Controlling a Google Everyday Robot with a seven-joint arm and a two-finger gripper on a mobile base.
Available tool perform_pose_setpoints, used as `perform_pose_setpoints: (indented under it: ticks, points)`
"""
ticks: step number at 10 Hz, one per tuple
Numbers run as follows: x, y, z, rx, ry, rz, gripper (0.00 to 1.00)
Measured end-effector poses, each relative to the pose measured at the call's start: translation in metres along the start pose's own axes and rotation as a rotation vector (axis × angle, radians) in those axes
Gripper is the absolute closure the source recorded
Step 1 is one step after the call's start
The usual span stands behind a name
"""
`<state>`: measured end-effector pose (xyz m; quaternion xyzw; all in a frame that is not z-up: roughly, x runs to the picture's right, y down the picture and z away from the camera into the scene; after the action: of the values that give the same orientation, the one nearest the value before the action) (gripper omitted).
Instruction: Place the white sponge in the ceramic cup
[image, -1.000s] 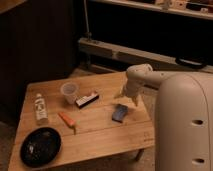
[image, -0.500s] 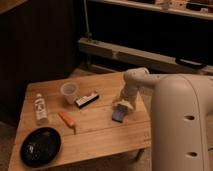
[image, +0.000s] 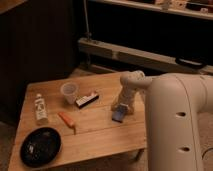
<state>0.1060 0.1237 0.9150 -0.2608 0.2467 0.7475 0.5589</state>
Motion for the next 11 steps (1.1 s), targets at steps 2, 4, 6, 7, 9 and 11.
perform_pose_setpoints:
  ticks: [2,4,6,7,9,11]
  points:
    - [0.001,-0.002,0.0,0.012,-0.002,0.001,0.53]
    - [0.002,0.0,-0.003,0.018,-0.005,0.0,0.76]
    - [0.002,-0.001,-0.004,0.017,-0.005,0.002,0.95]
    - [0.002,0.0,-0.005,0.018,-0.005,0.002,1.0]
    - [0.005,0.006,-0.013,0.03,-0.019,0.002,1.0]
    - [0.005,0.008,-0.035,0.036,-0.062,0.023,1.0]
